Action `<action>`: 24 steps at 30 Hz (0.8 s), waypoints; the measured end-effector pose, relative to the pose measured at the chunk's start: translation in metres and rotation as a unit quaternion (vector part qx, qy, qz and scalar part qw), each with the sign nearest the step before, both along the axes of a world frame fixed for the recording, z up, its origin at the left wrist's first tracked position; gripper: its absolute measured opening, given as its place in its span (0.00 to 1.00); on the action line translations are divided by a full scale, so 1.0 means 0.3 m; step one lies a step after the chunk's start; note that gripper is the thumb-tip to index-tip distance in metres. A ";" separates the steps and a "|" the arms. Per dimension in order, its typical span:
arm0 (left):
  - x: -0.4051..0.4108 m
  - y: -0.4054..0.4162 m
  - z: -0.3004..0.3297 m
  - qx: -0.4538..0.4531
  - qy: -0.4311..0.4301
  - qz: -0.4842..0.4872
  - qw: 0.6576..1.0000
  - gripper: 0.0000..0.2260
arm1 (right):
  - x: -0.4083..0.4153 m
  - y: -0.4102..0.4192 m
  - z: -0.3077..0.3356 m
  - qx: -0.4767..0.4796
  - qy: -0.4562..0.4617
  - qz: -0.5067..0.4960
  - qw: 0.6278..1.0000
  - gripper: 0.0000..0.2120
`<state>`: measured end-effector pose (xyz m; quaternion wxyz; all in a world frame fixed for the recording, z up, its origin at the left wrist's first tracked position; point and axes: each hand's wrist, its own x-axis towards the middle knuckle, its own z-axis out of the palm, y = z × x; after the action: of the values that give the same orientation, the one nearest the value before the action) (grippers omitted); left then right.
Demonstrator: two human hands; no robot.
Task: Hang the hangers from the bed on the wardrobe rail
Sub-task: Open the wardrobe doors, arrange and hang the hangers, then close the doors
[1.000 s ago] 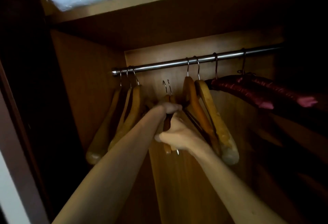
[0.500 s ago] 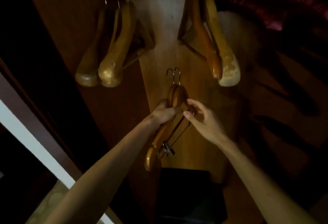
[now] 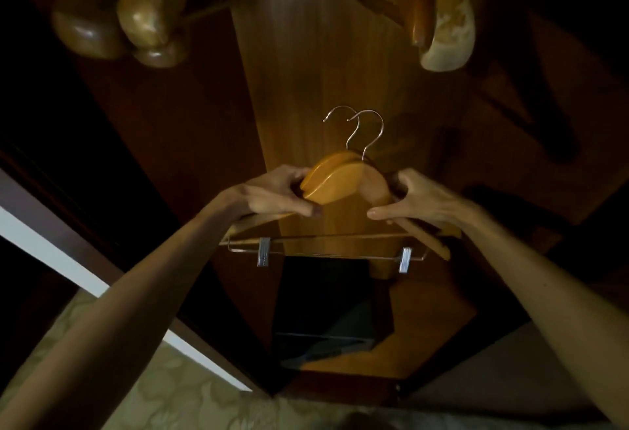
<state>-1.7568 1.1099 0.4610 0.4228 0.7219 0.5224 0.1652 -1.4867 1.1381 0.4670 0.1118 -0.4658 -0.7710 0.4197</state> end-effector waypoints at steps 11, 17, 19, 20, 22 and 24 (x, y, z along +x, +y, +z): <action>0.104 -0.057 -0.166 0.127 -0.030 0.303 0.944 0.21 | -0.058 -0.132 -0.102 -0.093 0.110 -0.166 0.976 0.12; 0.243 -0.120 -0.183 -0.154 -0.325 0.213 0.909 0.18 | -0.140 -0.156 -0.116 -0.064 0.194 -0.182 0.962 0.15; 0.252 -0.126 -0.172 -0.147 -0.373 0.237 0.885 0.20 | -0.157 -0.167 -0.113 -0.045 0.203 -0.185 0.961 0.15; 0.251 -0.132 -0.165 -0.139 -0.381 0.246 0.880 0.20 | -0.160 -0.173 -0.111 -0.034 0.202 -0.182 0.962 0.14; 0.242 -0.146 -0.140 -0.110 -0.368 0.242 0.891 0.19 | -0.158 -0.193 -0.103 -0.022 0.195 -0.174 0.965 0.12; 0.227 -0.156 -0.125 -0.093 -0.324 0.218 0.916 0.18 | -0.151 -0.212 -0.092 -0.025 0.189 -0.160 0.969 0.07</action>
<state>-1.6888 1.0631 0.4236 0.5876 0.4543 0.5146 0.4283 -1.5320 1.0746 0.4394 0.3092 -0.4980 -0.6407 0.4958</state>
